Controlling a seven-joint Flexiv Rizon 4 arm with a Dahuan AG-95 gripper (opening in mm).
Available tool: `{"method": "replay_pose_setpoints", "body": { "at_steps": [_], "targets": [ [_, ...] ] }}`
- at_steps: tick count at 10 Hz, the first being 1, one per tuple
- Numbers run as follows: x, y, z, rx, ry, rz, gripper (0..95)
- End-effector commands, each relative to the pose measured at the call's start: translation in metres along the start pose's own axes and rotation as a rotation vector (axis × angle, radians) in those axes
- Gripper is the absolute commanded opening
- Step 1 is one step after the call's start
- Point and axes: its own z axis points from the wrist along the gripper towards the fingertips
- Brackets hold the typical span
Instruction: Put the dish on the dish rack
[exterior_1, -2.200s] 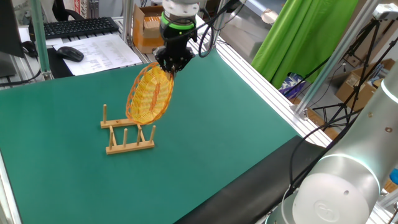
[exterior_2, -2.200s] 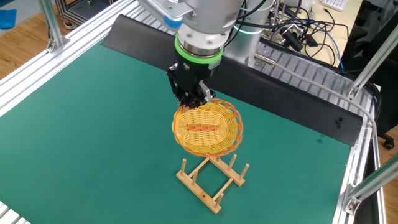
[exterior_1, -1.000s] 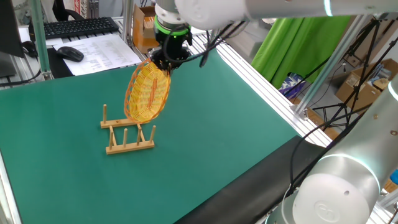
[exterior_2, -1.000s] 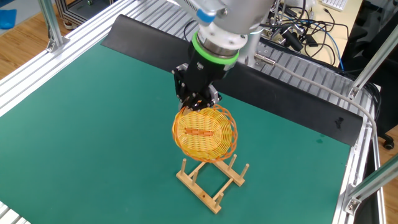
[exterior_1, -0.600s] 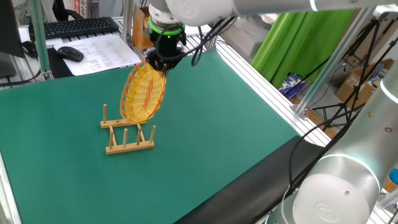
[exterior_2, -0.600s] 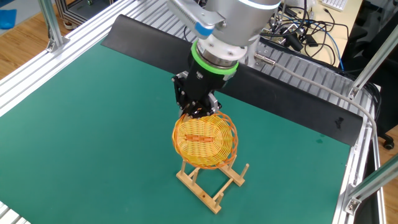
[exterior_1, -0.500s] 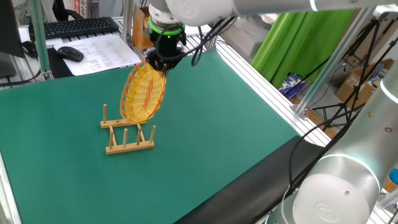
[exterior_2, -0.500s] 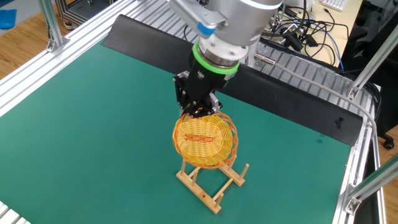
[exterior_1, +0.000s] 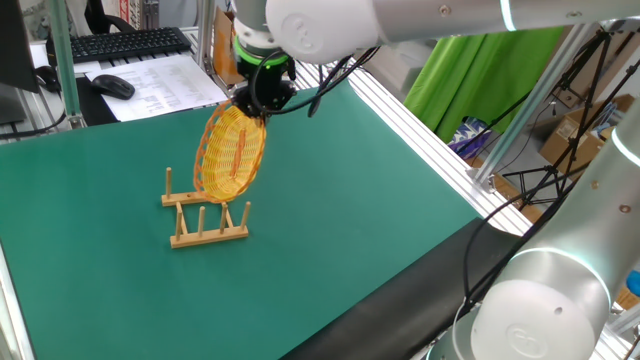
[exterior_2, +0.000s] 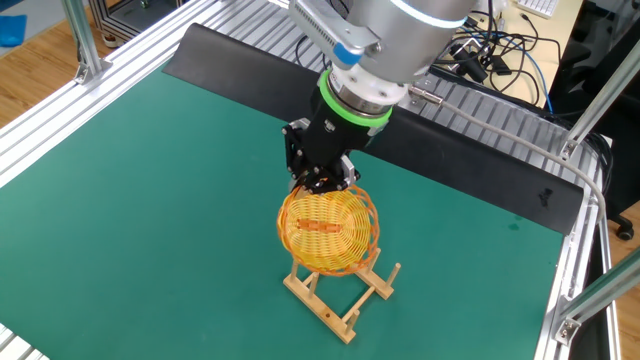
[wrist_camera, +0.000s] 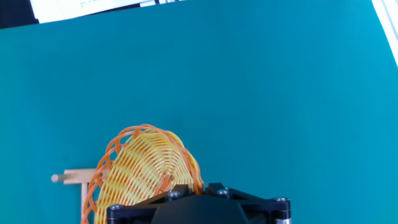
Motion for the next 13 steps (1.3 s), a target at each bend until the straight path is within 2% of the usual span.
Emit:
{"method": "replay_pose_setpoints", "body": {
  "at_steps": [1,3,5,7,10,13],
  "targets": [
    [0.002,0.002,0.0,0.002,0.002,0.015,0.0],
    [0.004,0.006,-0.002,0.0,0.017,0.027,0.0],
    [0.006,0.011,0.0,0.002,0.013,0.033,0.0],
    [0.008,0.015,0.002,0.007,0.0,0.025,0.0],
    [0.006,0.015,0.003,0.057,-0.049,-0.026,0.0],
    [-0.004,0.011,-0.001,0.062,-0.065,-0.047,0.0]
  ]
}}
